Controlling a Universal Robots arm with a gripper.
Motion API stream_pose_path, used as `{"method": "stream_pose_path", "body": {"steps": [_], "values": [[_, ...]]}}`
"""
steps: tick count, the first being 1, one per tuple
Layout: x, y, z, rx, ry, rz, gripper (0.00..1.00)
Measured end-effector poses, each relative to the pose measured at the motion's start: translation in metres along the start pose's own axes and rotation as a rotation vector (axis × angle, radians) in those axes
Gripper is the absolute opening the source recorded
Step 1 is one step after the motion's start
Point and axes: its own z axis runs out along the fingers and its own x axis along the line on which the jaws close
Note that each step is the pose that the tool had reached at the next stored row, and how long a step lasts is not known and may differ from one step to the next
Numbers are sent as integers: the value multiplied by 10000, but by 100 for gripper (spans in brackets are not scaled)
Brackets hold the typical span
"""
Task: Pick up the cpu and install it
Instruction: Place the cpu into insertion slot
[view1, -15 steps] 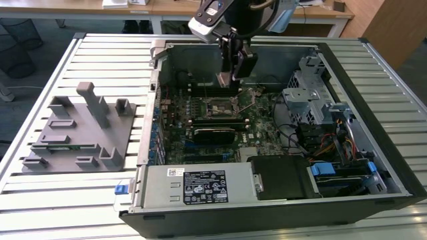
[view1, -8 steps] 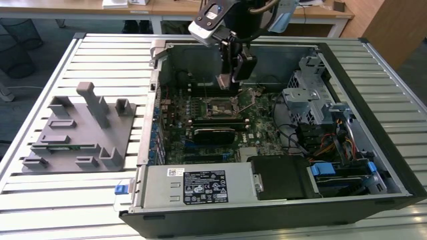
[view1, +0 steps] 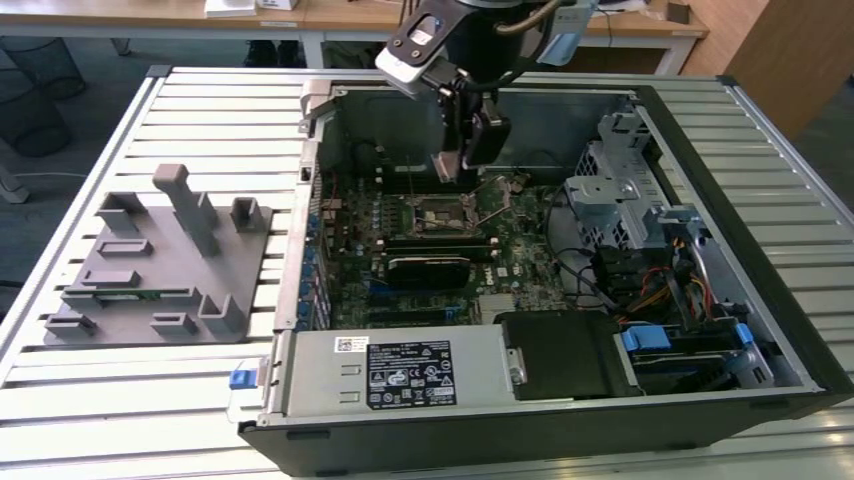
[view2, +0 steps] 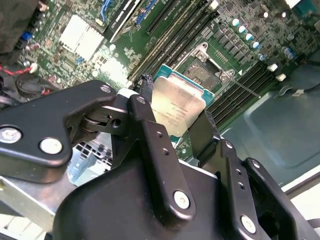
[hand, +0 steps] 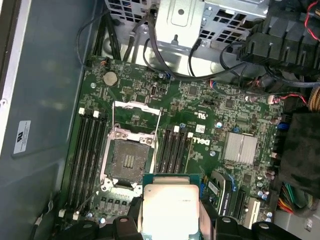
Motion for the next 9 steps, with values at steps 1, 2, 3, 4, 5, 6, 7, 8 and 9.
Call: {"method": "stream_pose_path", "body": {"steps": [1,2,3,4,5,6,7,8,9], "values": [[0,0,5,6,4,173,54],[0,0,9,10,7,307,54],[1,0,16,13,9,378,54],[2,1,27,13,10,390,54],[4,2,41,13,14,390,54],[5,2,54,12,24,391,54],[7,3,63,9,39,391,54],[9,3,67,8,53,391,54],[12,4,71,5,69,389,54]]}}
